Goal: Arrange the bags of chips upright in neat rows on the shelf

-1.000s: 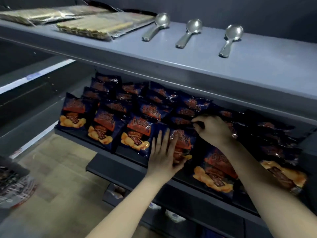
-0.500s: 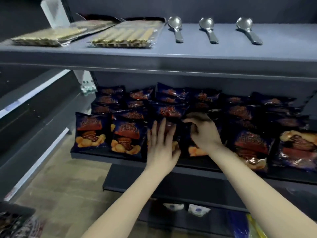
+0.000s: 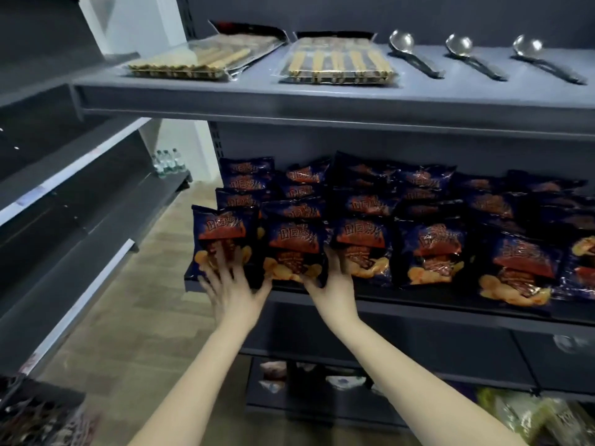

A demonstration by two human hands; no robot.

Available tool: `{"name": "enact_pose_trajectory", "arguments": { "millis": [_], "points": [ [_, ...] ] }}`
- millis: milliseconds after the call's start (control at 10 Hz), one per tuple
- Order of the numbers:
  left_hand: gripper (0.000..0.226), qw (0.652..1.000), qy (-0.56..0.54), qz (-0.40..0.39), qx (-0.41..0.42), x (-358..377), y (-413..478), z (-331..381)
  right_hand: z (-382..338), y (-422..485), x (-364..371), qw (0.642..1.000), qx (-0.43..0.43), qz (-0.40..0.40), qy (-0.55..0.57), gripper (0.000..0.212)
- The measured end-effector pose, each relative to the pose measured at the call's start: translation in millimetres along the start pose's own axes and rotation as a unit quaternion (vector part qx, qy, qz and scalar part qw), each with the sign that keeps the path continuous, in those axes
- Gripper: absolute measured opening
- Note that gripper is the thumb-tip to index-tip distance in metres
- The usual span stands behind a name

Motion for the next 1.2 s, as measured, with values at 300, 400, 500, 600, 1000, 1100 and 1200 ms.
{"name": "enact_pose_trajectory", "arguments": {
  "millis": [300, 400, 500, 600, 1000, 1100, 1200],
  "points": [
    [0.089, 0.995, 0.029, -0.087, 0.032, 18, -4, -8, 4, 5, 15, 0.997, -0.017, 0.053, -0.051, 0.065],
    [0.090, 0.995, 0.031, -0.087, 0.039, 16, -4, -9, 6, 5, 17, 0.995, -0.002, 0.068, -0.066, 0.065],
    [0.086, 0.994, 0.035, -0.091, 0.046, 16, -4, -9, 5, 2, 18, 0.995, 0.007, 0.072, -0.074, 0.063],
    [0.080, 0.993, 0.042, -0.104, 0.047, 17, -5, -10, 12, 0, 22, 0.994, 0.020, 0.069, -0.084, 0.061],
    [0.069, 0.997, 0.025, -0.066, 0.038, 8, -4, 2, 10, -6, 20, 0.994, -0.025, 0.005, -0.105, 0.063],
    [0.070, 0.997, -0.022, -0.005, 0.070, -7, -3, 25, 6, -11, 6, 0.995, -0.038, 0.021, -0.094, 0.060],
    [0.061, 0.990, -0.068, 0.014, 0.119, -9, -13, 54, 11, -18, -10, 0.994, -0.049, 0.050, -0.084, 0.054]
  ]
}}
Point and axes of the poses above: each hand's wrist, its own y-axis towards the middle knuckle, its own x-axis out of the palm, z = x × y, the point moved 7 cm from there along y, towards the middle knuckle
